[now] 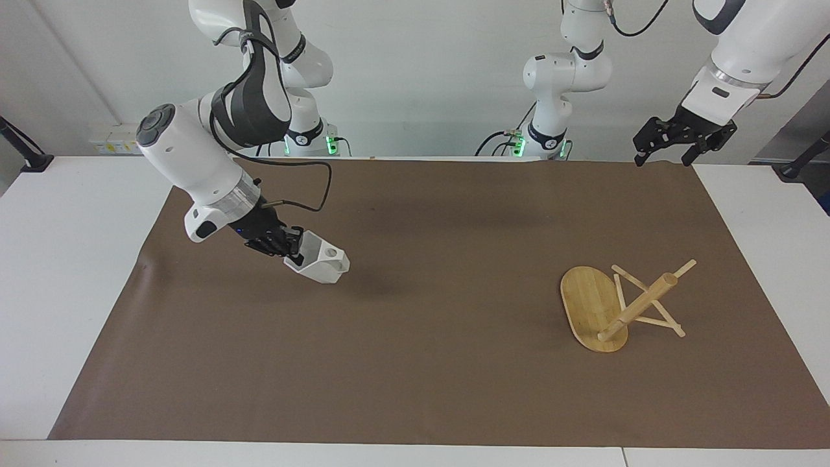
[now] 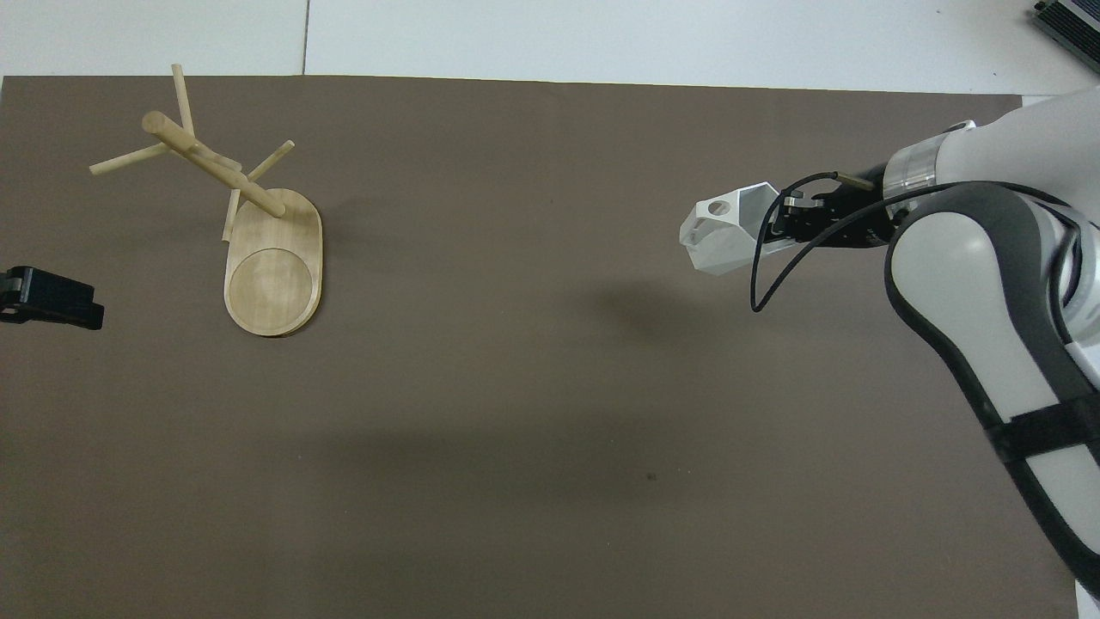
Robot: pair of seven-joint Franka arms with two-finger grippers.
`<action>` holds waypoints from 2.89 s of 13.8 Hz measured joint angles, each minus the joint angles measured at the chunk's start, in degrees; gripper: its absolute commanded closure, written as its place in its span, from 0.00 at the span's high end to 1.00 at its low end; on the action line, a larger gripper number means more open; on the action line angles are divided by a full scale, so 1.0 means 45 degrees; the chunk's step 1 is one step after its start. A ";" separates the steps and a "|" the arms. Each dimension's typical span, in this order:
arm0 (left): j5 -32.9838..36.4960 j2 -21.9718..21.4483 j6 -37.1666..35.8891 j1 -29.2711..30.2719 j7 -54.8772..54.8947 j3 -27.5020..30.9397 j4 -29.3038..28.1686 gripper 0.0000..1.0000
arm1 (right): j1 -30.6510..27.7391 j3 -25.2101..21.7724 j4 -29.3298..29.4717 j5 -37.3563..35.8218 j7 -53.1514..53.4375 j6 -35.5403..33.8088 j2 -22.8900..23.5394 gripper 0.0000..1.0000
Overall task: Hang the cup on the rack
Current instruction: 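Lift the cup with the right gripper while the left gripper approaches, then carry the cup toward the left gripper near the wooden mug tree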
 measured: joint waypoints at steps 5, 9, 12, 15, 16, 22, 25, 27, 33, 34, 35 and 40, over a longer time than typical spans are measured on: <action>0.0000 0.0000 0.0015 0.0000 0.0000 -0.0013 0.0000 1.00 | 0.0008 0.1229 0.0334 0.0283 0.0941 0.0015 -0.0015 0.00; -0.0008 -0.0001 0.0015 -0.0006 0.0000 -0.0206 0.0000 1.00 | 0.0010 0.2133 0.0373 0.0688 0.1034 0.0070 -0.0016 0.00; -0.0018 -0.0002 0.0030 -0.0007 -0.0291 -0.0295 0.0001 1.00 | 0.0010 0.2416 0.0378 0.2068 0.1097 0.0346 -0.0018 0.00; -0.0623 -0.0008 0.0181 -0.0116 -0.2199 -0.0529 0.0002 1.00 | -0.0001 0.2661 0.0383 0.3318 0.1097 0.0835 -0.0018 0.00; -0.1060 -0.0008 0.0263 -0.0200 -0.3081 -0.0591 0.0001 1.00 | 0.0001 0.2845 0.0383 0.3556 0.1097 0.1088 -0.0018 0.00; -0.3074 0.0049 0.1558 -0.0506 -0.8631 -0.0838 -0.0263 1.00 | 0.0013 0.4002 0.0330 0.4258 0.1139 0.2416 0.0020 0.00; -0.3912 0.0328 0.2559 -0.0786 -1.1697 -0.0882 -0.0497 1.00 | 0.0027 0.4708 0.0250 0.4753 0.1323 0.3585 0.0076 0.00; -0.4472 0.0557 0.3317 -0.1018 -1.3975 -0.0895 -0.0597 1.00 | 0.0042 0.5215 0.0183 0.4814 0.1717 0.4362 0.0123 0.00; -0.6403 0.1202 0.3938 -0.1144 -1.8566 -0.0832 -0.0647 1.00 | 0.0120 0.6742 -0.0223 0.4889 0.3017 0.7368 0.0365 0.00; -0.6650 0.1348 0.3820 -0.1145 -1.8834 -0.0834 -0.0640 1.00 | 0.0123 0.6780 -0.0226 0.4890 0.3046 0.7373 0.0370 0.00; -0.6795 0.1517 0.3670 -0.1145 -1.9030 -0.0838 -0.0621 1.00 | 0.0122 0.6803 -0.0226 0.4893 0.3056 0.7373 0.0370 0.00; -0.7466 0.2497 0.3236 -0.1115 -1.9836 -0.0785 -0.0074 1.00 | 0.0121 0.6867 -0.0226 0.4896 0.3145 0.7388 0.0371 0.00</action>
